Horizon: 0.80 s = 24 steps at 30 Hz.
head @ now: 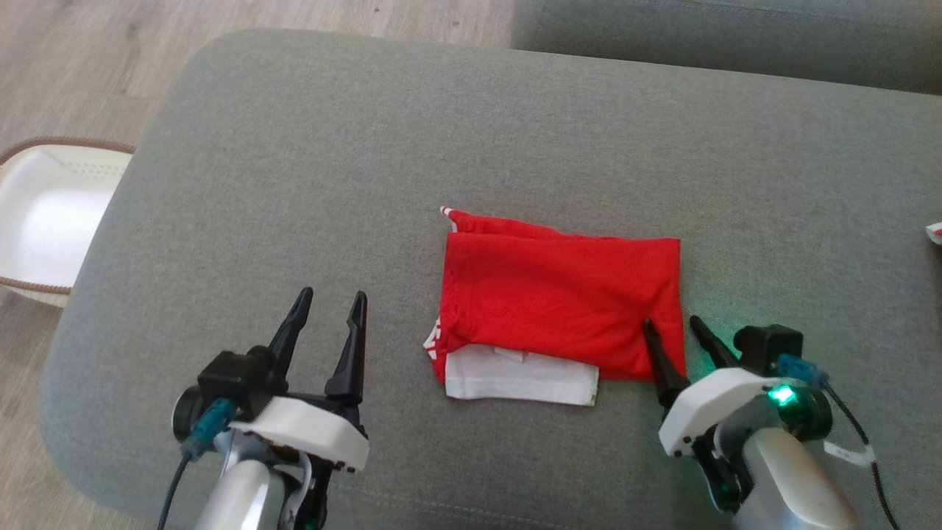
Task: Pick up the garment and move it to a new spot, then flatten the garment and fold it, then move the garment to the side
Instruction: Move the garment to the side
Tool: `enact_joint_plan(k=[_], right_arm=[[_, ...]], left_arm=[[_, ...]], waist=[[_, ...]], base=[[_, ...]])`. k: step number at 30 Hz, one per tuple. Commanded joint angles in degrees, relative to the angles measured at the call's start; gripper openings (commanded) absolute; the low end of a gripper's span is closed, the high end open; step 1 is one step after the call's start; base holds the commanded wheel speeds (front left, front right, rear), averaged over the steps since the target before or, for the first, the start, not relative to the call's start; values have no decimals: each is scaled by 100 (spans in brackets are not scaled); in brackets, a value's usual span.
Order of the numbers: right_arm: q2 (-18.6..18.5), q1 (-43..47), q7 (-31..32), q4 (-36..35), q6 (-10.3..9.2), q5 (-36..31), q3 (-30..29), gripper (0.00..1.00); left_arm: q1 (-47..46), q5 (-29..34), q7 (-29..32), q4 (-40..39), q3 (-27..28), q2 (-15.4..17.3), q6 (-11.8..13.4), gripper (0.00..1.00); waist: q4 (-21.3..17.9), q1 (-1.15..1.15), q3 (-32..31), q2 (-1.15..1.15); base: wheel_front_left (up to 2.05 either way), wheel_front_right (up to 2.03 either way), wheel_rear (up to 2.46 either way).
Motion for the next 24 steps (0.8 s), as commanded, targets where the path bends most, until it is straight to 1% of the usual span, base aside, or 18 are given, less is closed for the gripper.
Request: enact_joint_plan(k=[1,4,8,9,10,13,16,19,22,24], right_arm=[[6,-298,24,-45,-5,78,187,100],[6,-515,73,401,-5,312,401,100],[6,-691,110,701,-5,459,778,100],[6,-734,121,755,-5,461,882,85],[6,-777,111,808,-5,456,949,0],[6,-879,26,884,-5,390,1185,0],[6,-999,-129,905,-5,154,1304,0],[6,-1145,-243,909,-5,-318,1287,0],[-20,-1296,-272,860,-5,-919,1115,0],[-180,-1387,-248,732,-5,-1238,1018,0]], left_arm=[[-306,-7,-70,-154,147,16,-24,100],[-316,-33,-70,-104,128,16,-15,100],[-323,-77,-70,-90,105,16,-18,100],[-323,-80,-70,-88,103,16,-20,100],[-321,-82,-70,-84,103,16,-22,100],[-312,-85,-70,-57,83,16,-44,100],[-307,-81,-70,-61,106,16,-45,100],[-295,-74,-70,-90,107,16,-50,100],[-273,-72,-70,-135,53,16,-56,100],[-272,-86,-70,-183,9,16,-46,100]], waist=[[26,0,5,0],[50,0,9,0],[-16,0,25,0],[-48,0,28,0],[-84,0,25,0],[-210,0,-19,0],[-373,0,-84,0],[-585,0,-143,0],[-839,0,-167,0],[-1016,0,-155,0]], base=[[0,0,0],[0,0,0],[0,0,0],[0,0,0],[0,0,0],[0,0,0],[0,0,0],[0,0,0],[0,0,0],[0,0,0]])
